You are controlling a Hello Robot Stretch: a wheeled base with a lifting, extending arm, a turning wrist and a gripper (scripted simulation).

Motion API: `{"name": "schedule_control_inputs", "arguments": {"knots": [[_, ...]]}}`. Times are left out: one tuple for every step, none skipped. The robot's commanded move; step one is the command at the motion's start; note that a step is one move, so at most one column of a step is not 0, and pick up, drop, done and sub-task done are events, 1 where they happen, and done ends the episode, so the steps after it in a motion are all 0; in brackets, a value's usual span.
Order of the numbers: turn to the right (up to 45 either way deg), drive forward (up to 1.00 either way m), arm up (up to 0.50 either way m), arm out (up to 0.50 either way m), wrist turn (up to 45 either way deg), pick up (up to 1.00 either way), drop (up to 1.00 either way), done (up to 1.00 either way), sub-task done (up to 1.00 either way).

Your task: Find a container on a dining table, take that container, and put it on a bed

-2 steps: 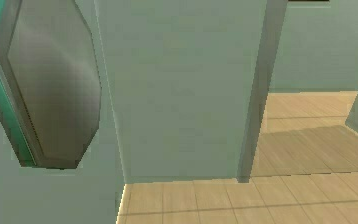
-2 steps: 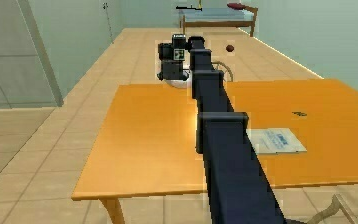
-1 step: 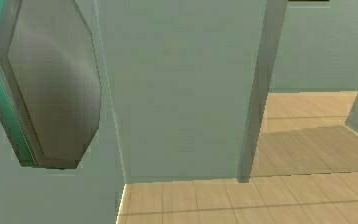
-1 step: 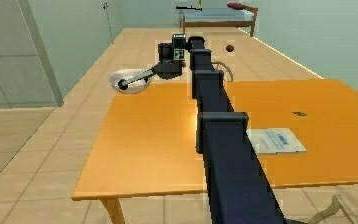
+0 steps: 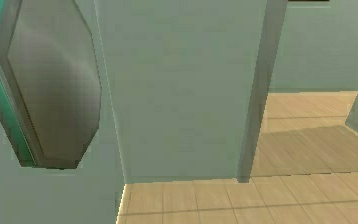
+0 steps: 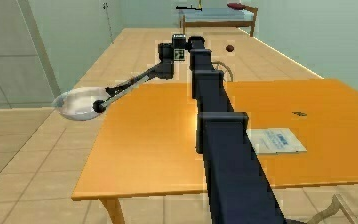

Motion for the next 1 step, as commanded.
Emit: {"name": "schedule_control_inputs", "arguments": {"knots": [[0.0,0.00,0.00,0.00,-42.0,0.00,0.00,0.00,0.00]]}}
